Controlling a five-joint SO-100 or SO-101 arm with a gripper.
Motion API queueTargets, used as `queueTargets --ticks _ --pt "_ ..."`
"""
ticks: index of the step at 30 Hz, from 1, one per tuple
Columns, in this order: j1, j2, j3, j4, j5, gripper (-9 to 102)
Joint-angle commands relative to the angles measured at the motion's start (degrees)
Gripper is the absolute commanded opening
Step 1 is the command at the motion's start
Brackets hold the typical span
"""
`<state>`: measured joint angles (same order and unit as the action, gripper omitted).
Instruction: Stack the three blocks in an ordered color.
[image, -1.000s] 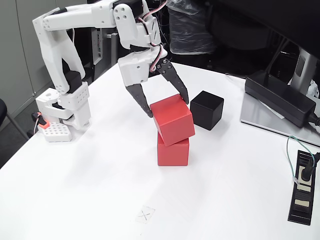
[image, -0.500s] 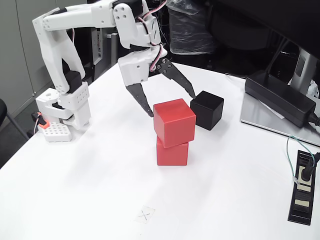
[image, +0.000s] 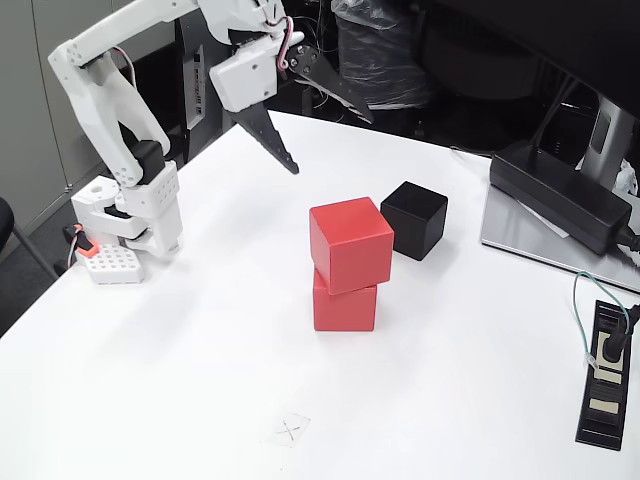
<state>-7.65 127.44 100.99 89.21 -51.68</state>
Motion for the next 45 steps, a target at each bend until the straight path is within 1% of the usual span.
queueTargets --ticks 1,7,11,13,16,19,23,26,35,45 --pt "-3.3 3.6 -2.2 1.6 -1.5 37" --pt "-10.9 2.7 -2.0 0.7 -1.1 37" --pt "-14.4 -3.7 -2.3 0.4 -1.5 37" --pt "-15.5 -7.6 -2.7 -1.6 -1.8 37" --pt "-15.0 -13.3 -4.7 -6.4 -1.8 37" --pt "-14.8 -18.5 -7.0 -8.8 -3.1 37" --pt "-14.9 -25.0 -10.2 -9.5 -8.7 37" --pt "-14.5 -29.1 -13.5 -9.8 -10.0 37" --pt "-14.8 -45.3 -26.0 -9.8 -9.8 37" --pt "-14.9 -56.6 -31.6 -9.8 -9.8 37"
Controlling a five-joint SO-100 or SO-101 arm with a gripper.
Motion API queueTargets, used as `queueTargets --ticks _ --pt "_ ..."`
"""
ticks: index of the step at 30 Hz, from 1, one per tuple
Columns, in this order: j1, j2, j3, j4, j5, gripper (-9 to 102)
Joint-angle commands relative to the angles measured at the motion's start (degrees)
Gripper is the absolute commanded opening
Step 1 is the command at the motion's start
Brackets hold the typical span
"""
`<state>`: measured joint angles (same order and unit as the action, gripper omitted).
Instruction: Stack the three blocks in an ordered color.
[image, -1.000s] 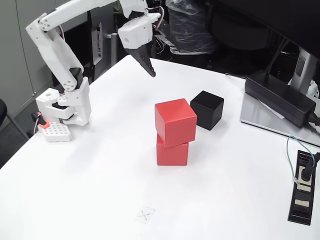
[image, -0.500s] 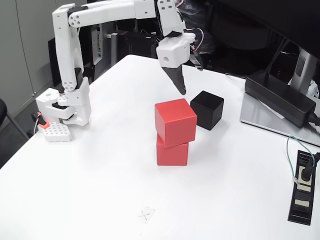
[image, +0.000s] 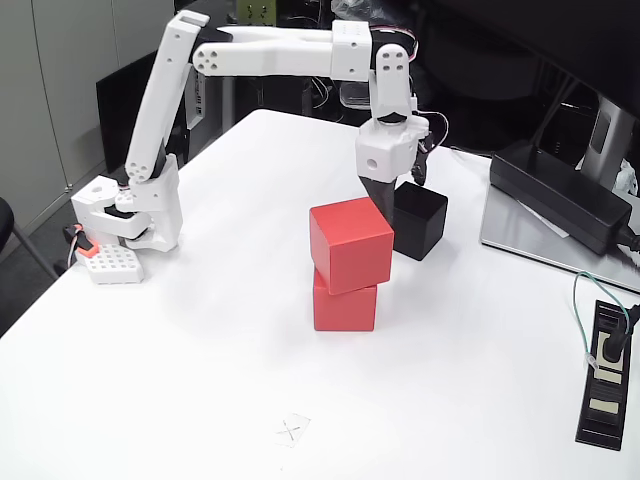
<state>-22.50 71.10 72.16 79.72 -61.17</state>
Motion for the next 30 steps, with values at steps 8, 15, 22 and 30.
queueTargets --ticks 8,15,22,30 --pt "-0.2 -5.2 -7.0 -0.4 -0.2 36" --pt "-0.2 -9.1 -9.7 -0.4 -0.2 36" --pt "-0.3 -9.4 -11.3 -0.4 4.2 23" --pt "-0.3 -8.7 -11.4 -0.4 5.8 9"
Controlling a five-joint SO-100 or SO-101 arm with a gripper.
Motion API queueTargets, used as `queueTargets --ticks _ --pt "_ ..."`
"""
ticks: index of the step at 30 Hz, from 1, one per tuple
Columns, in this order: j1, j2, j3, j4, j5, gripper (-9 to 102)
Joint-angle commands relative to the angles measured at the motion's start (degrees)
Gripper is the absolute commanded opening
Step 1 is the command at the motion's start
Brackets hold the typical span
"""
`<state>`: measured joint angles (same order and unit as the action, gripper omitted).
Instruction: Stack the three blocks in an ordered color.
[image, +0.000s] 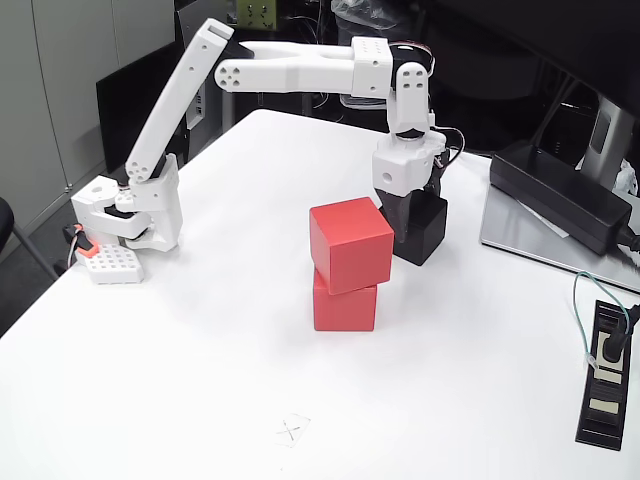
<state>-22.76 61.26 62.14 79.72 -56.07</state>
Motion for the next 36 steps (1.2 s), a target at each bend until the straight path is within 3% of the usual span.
queueTargets --ticks 1,36 --pt "0.1 1.8 -1.4 -0.4 0.7 8" --pt "2.6 39.3 0.4 11.2 0.3 8"
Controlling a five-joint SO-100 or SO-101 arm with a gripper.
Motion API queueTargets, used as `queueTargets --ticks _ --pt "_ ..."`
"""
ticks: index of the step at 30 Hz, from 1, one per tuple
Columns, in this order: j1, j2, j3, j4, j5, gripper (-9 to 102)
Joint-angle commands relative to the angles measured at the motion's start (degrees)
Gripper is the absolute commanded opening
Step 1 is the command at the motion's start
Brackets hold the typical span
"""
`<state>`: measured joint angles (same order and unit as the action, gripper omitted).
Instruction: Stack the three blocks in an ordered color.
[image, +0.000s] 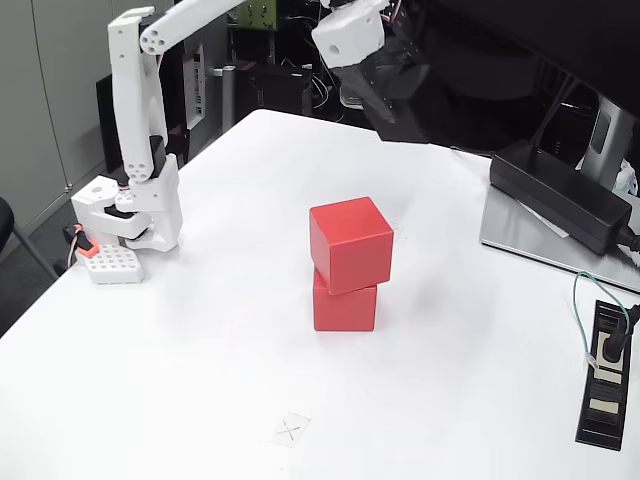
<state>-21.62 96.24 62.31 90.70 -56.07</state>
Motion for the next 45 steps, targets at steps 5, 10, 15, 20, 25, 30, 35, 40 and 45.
queueTargets --ticks 5,10,15,20,25,30,35,40,45 --pt "6.9 8.1 6.0 0.1 0.2 8" --pt "13.1 12.9 8.8 0.1 0.2 8" --pt "17.3 15.9 9.5 0.1 0.2 8" --pt "21.9 16.2 9.6 0.1 0.1 8" --pt "23.3 16.9 13.7 0.1 -0.3 8" --pt "23.5 21.4 22.0 0.1 -2.6 8" --pt "23.5 24.2 26.7 0.1 -3.1 8" --pt "23.6 24.0 27.4 0.1 -3.1 8" --pt "23.6 23.6 27.5 0.0 -3.0 8"
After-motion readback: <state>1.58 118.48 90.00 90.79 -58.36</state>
